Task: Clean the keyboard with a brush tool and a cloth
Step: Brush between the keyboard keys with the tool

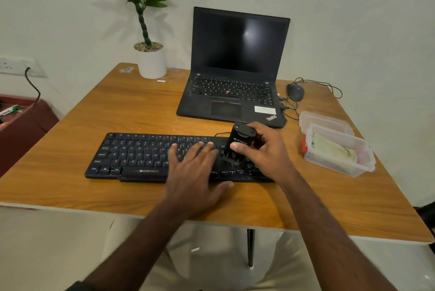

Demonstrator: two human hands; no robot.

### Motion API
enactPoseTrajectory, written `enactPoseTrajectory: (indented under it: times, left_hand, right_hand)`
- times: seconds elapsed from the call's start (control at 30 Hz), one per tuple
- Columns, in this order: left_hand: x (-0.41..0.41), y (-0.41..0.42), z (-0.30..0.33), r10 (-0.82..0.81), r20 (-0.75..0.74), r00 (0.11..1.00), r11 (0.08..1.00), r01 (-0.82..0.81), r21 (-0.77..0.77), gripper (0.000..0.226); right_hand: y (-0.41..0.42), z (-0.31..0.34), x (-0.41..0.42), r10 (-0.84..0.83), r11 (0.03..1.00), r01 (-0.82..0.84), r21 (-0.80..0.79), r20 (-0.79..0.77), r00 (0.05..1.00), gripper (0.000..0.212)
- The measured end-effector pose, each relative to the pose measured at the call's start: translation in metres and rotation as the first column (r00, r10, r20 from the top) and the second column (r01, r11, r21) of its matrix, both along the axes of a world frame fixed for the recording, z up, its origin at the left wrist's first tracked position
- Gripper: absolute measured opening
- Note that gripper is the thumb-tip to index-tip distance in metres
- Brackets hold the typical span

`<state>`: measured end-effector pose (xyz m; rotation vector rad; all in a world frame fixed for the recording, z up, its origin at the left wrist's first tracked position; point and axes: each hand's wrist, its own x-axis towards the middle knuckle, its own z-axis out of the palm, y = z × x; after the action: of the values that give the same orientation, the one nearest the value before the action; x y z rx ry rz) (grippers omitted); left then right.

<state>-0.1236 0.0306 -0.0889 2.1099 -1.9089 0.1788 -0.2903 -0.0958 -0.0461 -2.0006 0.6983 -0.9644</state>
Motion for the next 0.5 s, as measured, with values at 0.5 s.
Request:
enactPoseTrajectory:
  times: [0.5]
  left_hand:
    - [-0.01, -0.016, -0.013, -0.006, -0.021, 1.0, 1.0, 0.006, -0.001, 0.08]
  right_hand:
    - [-0.027, 0.025, -0.051, 0.099, 0.995, -0.098, 0.011, -0.126, 0.987, 0.022]
